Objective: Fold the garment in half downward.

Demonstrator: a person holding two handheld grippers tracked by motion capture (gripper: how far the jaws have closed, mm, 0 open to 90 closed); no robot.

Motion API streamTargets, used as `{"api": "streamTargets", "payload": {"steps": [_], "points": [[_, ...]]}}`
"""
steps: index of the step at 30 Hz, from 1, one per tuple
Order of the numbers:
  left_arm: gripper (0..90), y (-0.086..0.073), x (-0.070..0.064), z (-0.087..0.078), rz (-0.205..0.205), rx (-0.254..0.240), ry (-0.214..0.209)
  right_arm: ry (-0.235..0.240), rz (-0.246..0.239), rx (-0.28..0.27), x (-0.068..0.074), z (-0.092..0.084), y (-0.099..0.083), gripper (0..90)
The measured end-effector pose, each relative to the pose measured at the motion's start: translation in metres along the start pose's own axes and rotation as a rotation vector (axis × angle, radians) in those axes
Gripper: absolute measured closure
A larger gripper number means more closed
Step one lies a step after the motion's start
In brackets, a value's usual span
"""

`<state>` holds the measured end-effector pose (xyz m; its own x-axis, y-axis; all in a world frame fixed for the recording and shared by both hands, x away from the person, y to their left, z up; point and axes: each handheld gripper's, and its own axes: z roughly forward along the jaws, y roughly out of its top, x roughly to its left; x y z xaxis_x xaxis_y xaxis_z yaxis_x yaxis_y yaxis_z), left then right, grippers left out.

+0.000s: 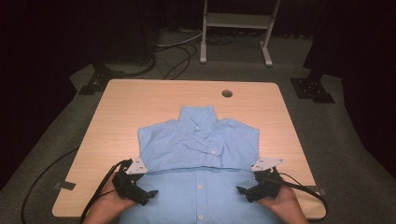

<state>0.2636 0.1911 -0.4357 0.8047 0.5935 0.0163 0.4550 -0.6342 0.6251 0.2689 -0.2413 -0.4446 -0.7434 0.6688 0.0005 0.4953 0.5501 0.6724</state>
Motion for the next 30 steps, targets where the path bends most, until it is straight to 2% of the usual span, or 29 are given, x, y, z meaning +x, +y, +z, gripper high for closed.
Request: {"api": "streamTargets", "payload": {"steps": [23, 30], "points": [[0.0, -0.010, -0.018, -0.009, -0.002, 0.001, 0.001, -0.006, 0.007, 0.014, 0.022, -0.010, -0.010, 0.0], [0.0, -0.011, -0.017, -0.009, 0.004, -0.008, 0.005, -0.002, 0.000, 0.002, 0.021, -0.010, -0.011, 0.0]]}}
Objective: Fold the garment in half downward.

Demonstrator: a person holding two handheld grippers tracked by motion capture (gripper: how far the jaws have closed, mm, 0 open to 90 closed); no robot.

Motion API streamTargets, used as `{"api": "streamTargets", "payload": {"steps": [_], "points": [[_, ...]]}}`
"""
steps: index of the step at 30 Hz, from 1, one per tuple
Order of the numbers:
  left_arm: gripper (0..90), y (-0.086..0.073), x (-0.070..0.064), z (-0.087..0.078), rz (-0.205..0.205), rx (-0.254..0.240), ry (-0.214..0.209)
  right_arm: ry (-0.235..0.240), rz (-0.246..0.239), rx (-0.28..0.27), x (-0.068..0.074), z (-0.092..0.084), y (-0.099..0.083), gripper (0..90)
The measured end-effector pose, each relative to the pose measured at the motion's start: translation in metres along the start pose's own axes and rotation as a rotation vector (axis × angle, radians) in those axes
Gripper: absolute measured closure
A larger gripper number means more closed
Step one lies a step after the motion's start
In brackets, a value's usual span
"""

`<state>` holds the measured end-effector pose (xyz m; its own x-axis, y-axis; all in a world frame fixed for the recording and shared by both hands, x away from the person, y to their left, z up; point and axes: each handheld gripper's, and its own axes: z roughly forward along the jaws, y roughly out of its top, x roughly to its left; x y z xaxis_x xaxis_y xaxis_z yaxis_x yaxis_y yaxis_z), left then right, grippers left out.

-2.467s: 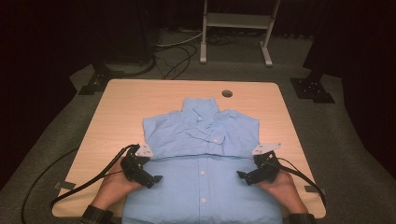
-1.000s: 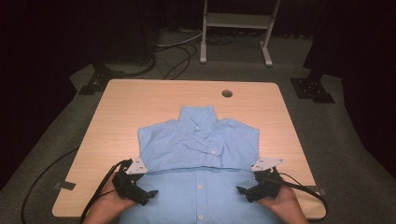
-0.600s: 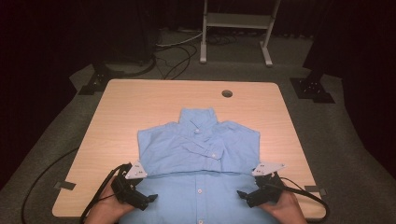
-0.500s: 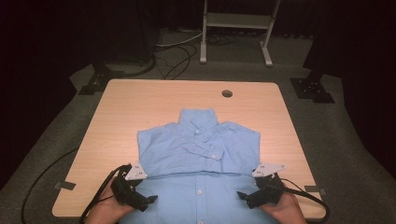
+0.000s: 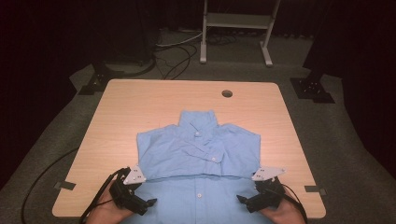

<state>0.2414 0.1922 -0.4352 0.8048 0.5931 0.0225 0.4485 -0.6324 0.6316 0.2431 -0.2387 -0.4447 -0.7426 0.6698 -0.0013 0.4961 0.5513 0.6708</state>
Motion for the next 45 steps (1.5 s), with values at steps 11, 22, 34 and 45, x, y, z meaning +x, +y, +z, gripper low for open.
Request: {"api": "streamTargets", "payload": {"steps": [11, 22, 34, 45], "points": [[0.0, 0.020, 0.023, -0.014, -0.006, -0.117, -0.027, 0.003, -0.003, -0.005, 0.000, 0.000, 0.000, 0.0], [0.0, 0.047, 0.084, -0.013, -0.028, -0.167, 0.009, 0.004, -0.004, -0.005, -0.001, 0.000, 0.000, 0.0], [0.0, 0.063, 0.149, 0.001, -0.077, -0.185, 0.027, 0.004, -0.007, -0.005, -0.001, 0.000, 0.000, 0.0], [0.0, 0.046, 0.195, 0.030, -0.144, -0.176, 0.059, 0.004, -0.007, -0.005, -0.001, 0.001, 0.000, 0.0]]}}
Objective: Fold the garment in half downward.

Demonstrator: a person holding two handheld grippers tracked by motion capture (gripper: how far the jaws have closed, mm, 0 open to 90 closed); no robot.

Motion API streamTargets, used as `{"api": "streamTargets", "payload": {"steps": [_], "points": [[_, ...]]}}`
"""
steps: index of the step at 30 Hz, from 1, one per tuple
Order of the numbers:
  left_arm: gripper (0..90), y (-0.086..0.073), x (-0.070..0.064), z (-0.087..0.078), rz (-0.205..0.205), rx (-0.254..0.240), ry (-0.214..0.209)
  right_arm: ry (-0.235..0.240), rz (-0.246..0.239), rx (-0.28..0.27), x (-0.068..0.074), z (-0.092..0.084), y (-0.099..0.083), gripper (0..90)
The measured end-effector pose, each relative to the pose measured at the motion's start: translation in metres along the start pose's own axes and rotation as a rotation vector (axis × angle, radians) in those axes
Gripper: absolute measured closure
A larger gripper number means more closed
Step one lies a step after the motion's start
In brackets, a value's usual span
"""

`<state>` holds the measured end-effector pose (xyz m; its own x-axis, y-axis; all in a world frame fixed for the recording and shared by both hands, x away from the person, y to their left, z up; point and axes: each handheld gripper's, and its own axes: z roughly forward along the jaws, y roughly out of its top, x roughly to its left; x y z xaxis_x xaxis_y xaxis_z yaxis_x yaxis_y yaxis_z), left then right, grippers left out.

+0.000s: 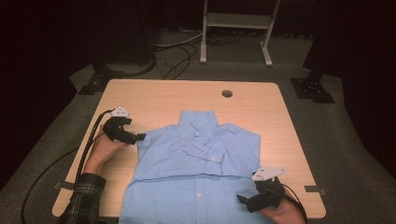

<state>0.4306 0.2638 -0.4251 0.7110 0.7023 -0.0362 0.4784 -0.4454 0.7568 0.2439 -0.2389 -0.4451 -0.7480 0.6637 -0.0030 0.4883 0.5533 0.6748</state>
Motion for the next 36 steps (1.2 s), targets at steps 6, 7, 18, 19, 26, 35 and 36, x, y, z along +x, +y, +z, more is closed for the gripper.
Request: {"api": "streamTargets", "payload": {"steps": [6, 7, 18, 19, 26, 35, 36], "points": [[0.0, -0.008, 0.007, 0.009, -0.005, 0.027, 0.037, 0.000, 0.000, 0.000, 0.000, 0.000, 0.000, 0.0], [0.0, -0.009, 0.008, 0.010, -0.008, 0.033, 0.036, 0.000, 0.000, 0.000, 0.000, 0.000, 0.000, 0.0], [0.0, -0.012, 0.008, 0.012, 0.007, 0.055, 0.055, 0.002, -0.002, 0.003, 0.000, 0.000, 0.000, 0.0], [0.0, -0.012, 0.008, 0.012, 0.007, 0.056, 0.055, 0.002, -0.003, 0.006, 0.000, 0.000, 0.001, 0.0], [0.0, -0.012, 0.008, 0.012, 0.003, 0.056, 0.059, 0.043, 0.010, 0.003, -0.005, -0.001, 0.006, 0.0], [0.0, -0.012, 0.008, 0.012, 0.005, 0.057, 0.058, 0.037, 0.025, -0.052, -0.032, -0.003, 0.028, 0.3], [0.0, -0.012, 0.008, 0.012, 0.005, 0.057, 0.058, 0.035, 0.027, -0.053, -0.036, -0.003, 0.030, 0.3]]}}
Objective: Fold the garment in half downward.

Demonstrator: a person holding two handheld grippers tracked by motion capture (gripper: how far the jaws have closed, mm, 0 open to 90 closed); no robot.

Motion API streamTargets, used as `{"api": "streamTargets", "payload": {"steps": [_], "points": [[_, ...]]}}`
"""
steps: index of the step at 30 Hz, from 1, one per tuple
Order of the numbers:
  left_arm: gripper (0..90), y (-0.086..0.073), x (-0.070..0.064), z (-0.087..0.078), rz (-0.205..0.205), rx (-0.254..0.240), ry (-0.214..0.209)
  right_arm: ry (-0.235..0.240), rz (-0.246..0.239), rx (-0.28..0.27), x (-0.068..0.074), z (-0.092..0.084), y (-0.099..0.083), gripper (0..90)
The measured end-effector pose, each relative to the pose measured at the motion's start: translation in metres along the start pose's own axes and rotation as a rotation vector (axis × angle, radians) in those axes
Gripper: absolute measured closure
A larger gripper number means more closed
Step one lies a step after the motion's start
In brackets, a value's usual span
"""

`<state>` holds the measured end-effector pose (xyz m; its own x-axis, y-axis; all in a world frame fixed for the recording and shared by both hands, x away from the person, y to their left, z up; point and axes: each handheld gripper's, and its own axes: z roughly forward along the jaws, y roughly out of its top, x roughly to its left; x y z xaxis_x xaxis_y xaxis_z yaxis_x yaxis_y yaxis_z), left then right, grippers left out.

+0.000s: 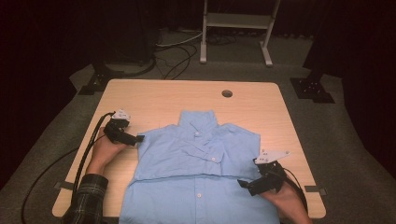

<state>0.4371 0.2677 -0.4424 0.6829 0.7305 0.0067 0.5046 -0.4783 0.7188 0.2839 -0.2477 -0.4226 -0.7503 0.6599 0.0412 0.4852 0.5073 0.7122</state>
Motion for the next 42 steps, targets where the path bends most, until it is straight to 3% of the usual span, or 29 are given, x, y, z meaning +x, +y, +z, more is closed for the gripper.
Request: {"api": "streamTargets", "payload": {"steps": [6, 11, 20, 23, 26, 28, 32, 37, 42], "points": [[0.0, 0.000, 0.000, 0.000, 0.000, 0.000, 0.000, -0.026, 0.014, -0.016, -0.022, -0.001, 0.015, 0.3], [0.0, 0.000, 0.000, 0.000, 0.000, 0.000, 0.000, -0.024, 0.054, -0.039, -0.045, -0.002, 0.025, 0.2], [0.0, 0.000, 0.000, 0.000, 0.000, 0.000, 0.000, -0.040, 0.092, -0.049, -0.080, 0.005, 0.045, 0.2], [0.0, 0.000, 0.000, 0.000, 0.000, 0.000, -0.001, -0.041, 0.112, -0.080, -0.090, 0.010, 0.047, 0.3], [0.0, 0.000, 0.000, 0.000, 0.000, 0.000, -0.001, -0.059, 0.125, -0.036, -0.102, 0.017, 0.048, 0.2], [0.0, 0.000, 0.000, 0.000, 0.001, 0.000, -0.001, -0.071, 0.136, -0.046, -0.109, 0.020, 0.049, 0.4], [0.0, 0.000, 0.000, 0.000, 0.000, 0.000, 0.000, -0.090, 0.162, -0.089, -0.127, 0.025, 0.045, 5.1], [0.0, 0.000, 0.000, 0.000, 0.000, 0.001, -0.001, -0.094, 0.200, -0.072, -0.146, 0.034, 0.034, 9.9], [0.0, 0.000, 0.000, 0.000, 0.000, 0.000, -0.001, -0.111, 0.178, -0.080, -0.152, 0.036, 0.028, 26.5]]}}
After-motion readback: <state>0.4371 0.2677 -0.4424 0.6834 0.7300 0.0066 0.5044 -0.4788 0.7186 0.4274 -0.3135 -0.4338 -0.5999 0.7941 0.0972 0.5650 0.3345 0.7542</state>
